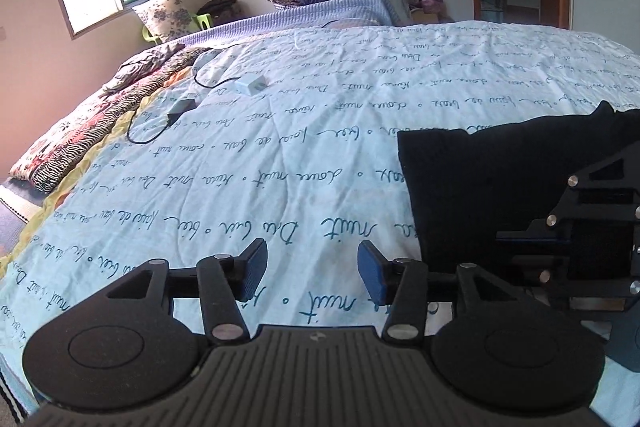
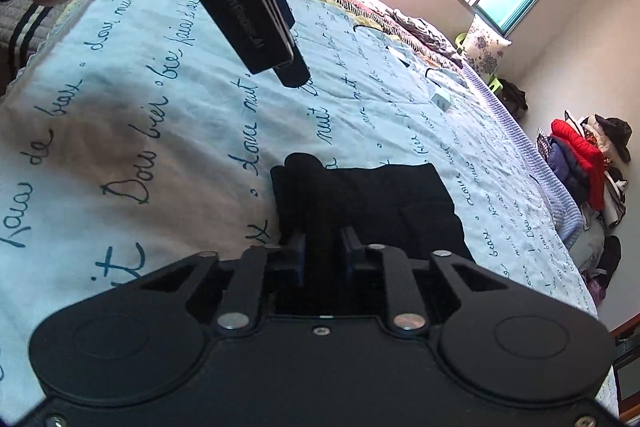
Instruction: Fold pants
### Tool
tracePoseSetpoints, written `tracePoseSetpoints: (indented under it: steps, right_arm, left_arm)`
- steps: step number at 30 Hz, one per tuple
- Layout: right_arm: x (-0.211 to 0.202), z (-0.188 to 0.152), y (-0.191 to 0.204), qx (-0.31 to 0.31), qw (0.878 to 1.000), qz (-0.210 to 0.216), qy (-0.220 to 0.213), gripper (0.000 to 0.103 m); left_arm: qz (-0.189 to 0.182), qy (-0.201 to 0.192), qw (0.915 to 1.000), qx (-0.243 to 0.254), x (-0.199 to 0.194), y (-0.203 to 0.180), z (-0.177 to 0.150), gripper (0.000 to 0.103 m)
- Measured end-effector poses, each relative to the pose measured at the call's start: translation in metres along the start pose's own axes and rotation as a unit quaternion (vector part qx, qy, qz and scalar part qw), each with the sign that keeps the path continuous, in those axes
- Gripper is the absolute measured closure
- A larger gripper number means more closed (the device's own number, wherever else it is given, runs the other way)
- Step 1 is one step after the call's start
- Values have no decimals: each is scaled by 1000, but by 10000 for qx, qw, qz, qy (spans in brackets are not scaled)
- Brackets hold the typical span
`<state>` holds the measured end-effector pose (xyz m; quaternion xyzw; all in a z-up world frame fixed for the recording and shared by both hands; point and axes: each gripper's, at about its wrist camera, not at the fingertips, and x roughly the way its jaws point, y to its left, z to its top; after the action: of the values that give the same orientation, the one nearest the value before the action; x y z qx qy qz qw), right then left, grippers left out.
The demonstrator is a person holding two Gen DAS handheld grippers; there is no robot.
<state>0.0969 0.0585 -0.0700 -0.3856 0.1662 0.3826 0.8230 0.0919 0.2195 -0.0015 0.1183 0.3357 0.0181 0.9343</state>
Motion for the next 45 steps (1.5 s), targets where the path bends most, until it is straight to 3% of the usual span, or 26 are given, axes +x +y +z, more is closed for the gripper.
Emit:
tracePoseSetpoints:
  steps: [4,7,9,11,14,17,21,23,25,28,32,33,35,38,40,42,43,44,45]
  right_arm:
    - [-8,2,9,-52,9999,85,-73,94]
    - [0,-3,24,-440,9988,-174,86,91]
    - [-18,-6,19,-405,9984,-397,54,74]
    - [-57,-16,0,47,9993,-352,-113,60]
    - [-127,-55,-34,1038,9932,-530,-65,59]
    - [-198,-108,-63,1873,9765,-1005,346,59]
    - [-295,-165,-100,2956,9363,-1699,839,55]
    - [-334,-182,-112,3515,9162,-1869,454,44]
    - [-353,-206,-124,4262,8893,-1627,-332,38]
    - [-320,-251,-141,5448,8243,-1337,-766,38]
    - [-246,-309,-156,6740,7289,-1128,-398,40]
    - [-234,-321,-157,6946,7095,-1160,-270,40]
    - [-220,-332,-157,7206,6818,-1247,-156,40]
    - [-210,-340,-157,7437,6568,-1215,-270,40]
    - [-203,-340,-158,7504,6480,-1244,-393,40]
    - [-195,-334,-159,7447,6534,-1307,-371,53]
    - [-193,-333,-160,7429,6547,-1361,-307,75]
    - [-192,-330,-160,7424,6551,-1372,-291,90]
    - [-193,-329,-159,7419,6551,-1388,-324,91]
  left_arm:
    - [0,-74,9999,100,-2,-6,1,44]
    - [-88,-135,9998,111,2,-19,10,42]
    - [-199,-166,9996,79,1,-29,16,42]
    - [-469,-218,9987,-13,-2,-41,22,38]
    - [-1012,-250,9945,-10,-7,-69,29,31]
    - [-1630,-407,9849,418,-18,-114,34,31]
    - [-2368,-731,9605,1262,-39,-187,37,31]
    - [-2723,-794,9447,1644,-47,-222,36,31]
    - [-2919,-810,9335,1917,-51,-251,33,31]
    - [-2904,-920,9225,2371,-53,-291,23,32]
    - [-2518,-1115,9197,2800,-47,-328,13,36]
    - [-2421,-1137,9187,2904,-46,-334,10,36]
    - [-2252,-1143,9160,3118,-44,-345,4,37]
    - [-2270,-1163,9085,3311,-41,-353,-3,38]
    - [-2261,-1156,9071,3356,-37,-357,-7,44]
    - [-2302,-1098,9089,3299,-32,-359,-6,50]
    - [-2303,-1101,9102,3262,-30,-360,-5,54]
    - [-2289,-1094,9118,3231,-28,-360,-4,62]
    - [-2299,-1053,9137,3181,-26,-359,-1,69]
